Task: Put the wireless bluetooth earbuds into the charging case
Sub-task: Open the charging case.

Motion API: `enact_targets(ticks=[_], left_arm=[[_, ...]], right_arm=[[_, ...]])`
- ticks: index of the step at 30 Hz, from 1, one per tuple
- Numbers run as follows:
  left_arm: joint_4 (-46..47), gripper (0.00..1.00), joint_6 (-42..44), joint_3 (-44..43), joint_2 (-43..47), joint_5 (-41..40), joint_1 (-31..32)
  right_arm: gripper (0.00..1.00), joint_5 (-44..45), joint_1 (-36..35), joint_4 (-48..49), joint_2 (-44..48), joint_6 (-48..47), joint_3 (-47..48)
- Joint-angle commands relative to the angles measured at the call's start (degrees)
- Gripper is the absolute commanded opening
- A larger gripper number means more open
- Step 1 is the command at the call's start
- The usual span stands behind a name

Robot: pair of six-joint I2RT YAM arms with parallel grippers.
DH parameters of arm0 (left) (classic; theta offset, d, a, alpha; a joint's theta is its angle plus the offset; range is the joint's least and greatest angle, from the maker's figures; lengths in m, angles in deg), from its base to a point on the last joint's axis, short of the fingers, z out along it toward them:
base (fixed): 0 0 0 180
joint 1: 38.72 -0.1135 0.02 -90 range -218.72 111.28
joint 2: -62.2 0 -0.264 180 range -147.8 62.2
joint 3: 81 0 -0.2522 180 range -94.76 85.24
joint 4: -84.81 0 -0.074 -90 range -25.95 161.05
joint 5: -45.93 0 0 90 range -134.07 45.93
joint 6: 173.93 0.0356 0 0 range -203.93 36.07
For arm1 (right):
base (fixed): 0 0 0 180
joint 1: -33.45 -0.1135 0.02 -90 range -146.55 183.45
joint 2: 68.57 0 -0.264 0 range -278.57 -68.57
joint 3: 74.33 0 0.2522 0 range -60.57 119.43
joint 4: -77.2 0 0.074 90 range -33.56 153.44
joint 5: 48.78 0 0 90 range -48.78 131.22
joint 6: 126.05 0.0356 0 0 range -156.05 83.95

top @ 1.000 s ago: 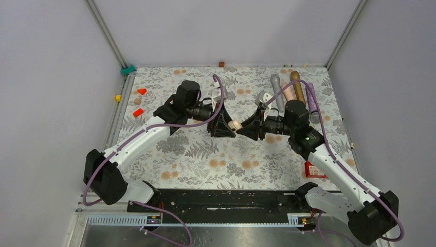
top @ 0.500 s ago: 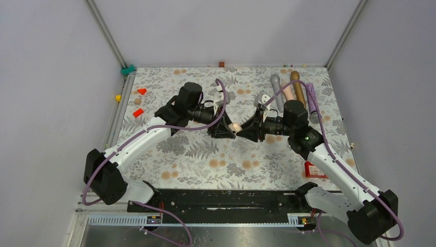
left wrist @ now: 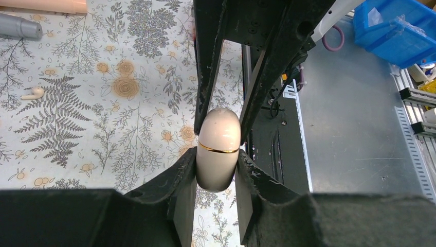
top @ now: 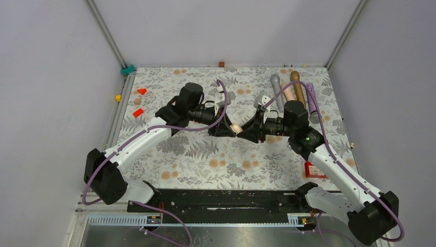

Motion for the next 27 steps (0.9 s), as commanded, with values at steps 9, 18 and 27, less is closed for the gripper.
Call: enact_targets(ticks=[9,18,27], left_arm=[[-5.44,0.00,6.30,-2.59,0.04,4.15,1.03],[-5.89,0.00,7.00,-2.65,-0.27,3.46,1.00],[-6.19,0.00,6.40,-2.80,-0.57,2.58,0.81]], right_arm=[[0.48,6.23,0.54,-2.42,3.06,-5.77,3.15],[0.49,10.37,0.72,-3.76,5.22,-8.71,2.96],[0.59,12.83,0.89,-9.55,7.42,-10.32,7.80]])
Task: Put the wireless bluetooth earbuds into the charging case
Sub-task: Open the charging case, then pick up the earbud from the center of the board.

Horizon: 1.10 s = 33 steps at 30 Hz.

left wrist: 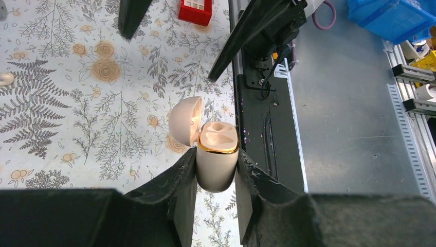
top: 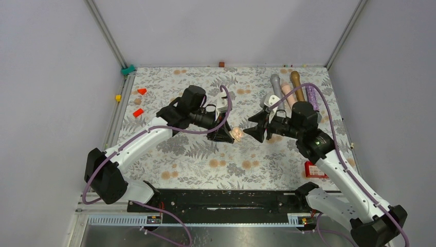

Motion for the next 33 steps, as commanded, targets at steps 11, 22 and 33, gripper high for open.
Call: enact_targets(ticks=[11,22,33], left_arm=[[-2.02,0.00,2.52,-4.87,-0.22,0.05,-1.54],[-15.53,0.00,14.15,-10.41,0.85,-4.77,-5.58],[-15.33,0.00,17.22,-5.68,1.20,-3.45,-11.03]], right_arm=[[0.70,16.19,3.77,-10.13,-6.02,-3.24,13.44],[0.68,26.29,11.52,-12.11,-20.45,6.25,17.28],[0.58,23.77,18.22,-19.07,-39.54,10.39,26.71]])
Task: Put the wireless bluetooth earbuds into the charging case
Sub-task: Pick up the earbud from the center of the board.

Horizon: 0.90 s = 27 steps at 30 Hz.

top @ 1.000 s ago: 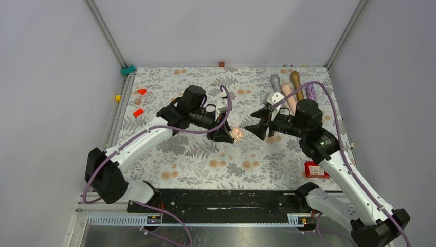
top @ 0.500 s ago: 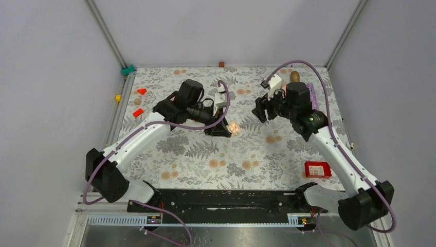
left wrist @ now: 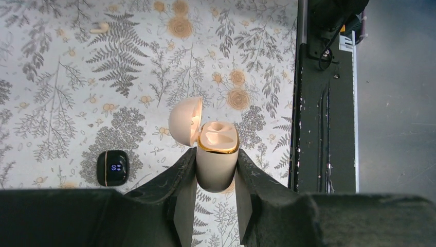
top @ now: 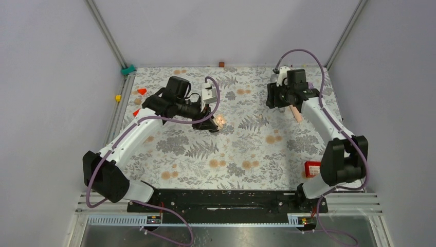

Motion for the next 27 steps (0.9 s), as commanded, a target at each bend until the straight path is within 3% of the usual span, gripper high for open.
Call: enact_targets(ticks=[1,12,18,27], left_arm=[[2.58,0.00,0.38,1.66,1.85,0.95,-0.12],[10.34,0.00,-3.21,8.56,7.36,-0.28,-0.14],[11.24,0.00,-2.96,9.82,8.19,-0.29,-0.09],[12.05,0.00,-2.64,11.02,9.34,0.63,-0.11]], right_arm=[[0.57,-1.73,-0.14,-4.54,-6.27,3.78,5.12],[0.50,-2.14,-0.11,-15.24,-24.89,15.76,15.80],[0.41,-4.47,-0.11,-16.80,-30.90,19.59,18.94],[0.42,-4.42,-0.14,-16.88,-35.60,22.00,22.27]])
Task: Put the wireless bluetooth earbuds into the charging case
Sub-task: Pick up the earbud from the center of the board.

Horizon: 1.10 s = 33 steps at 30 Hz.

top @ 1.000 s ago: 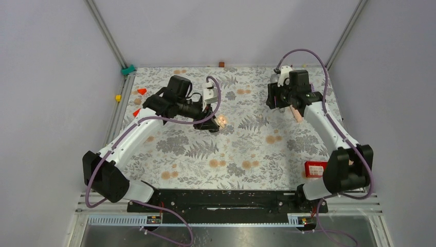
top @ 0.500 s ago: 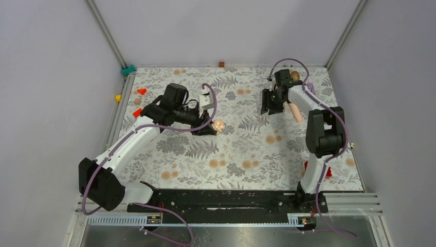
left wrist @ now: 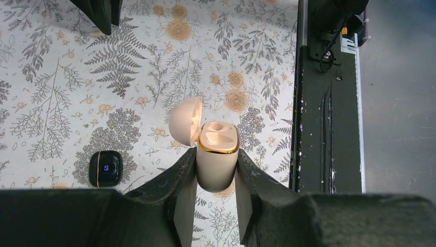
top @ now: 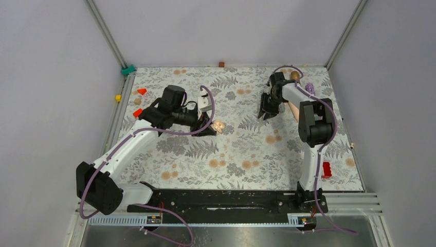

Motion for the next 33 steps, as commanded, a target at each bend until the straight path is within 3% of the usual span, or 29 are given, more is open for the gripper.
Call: enact_targets(ticks=[1,14,24,33], left_arm=[[3.18,0.00,0.39,0.40,2.33,1.12,0.05],[3.20,0.00,0.75,0.79,3.03,2.39,0.02],[3.19,0.00,0.90,1.06,3.62,3.30,0.06],[3.13,0.00,0.93,1.12,3.58,4.18,0.06]], right_arm=[[0.42,-1.54,-0.16,-1.53,-1.43,2.58,3.39],[0.42,-0.48,-0.20,-1.49,-3.61,3.63,6.17],[0.29,-0.23,-0.15,-1.44,-3.87,3.32,6.68],[0.32,0.54,-0.41,-2.47,-4.74,3.44,8.07]])
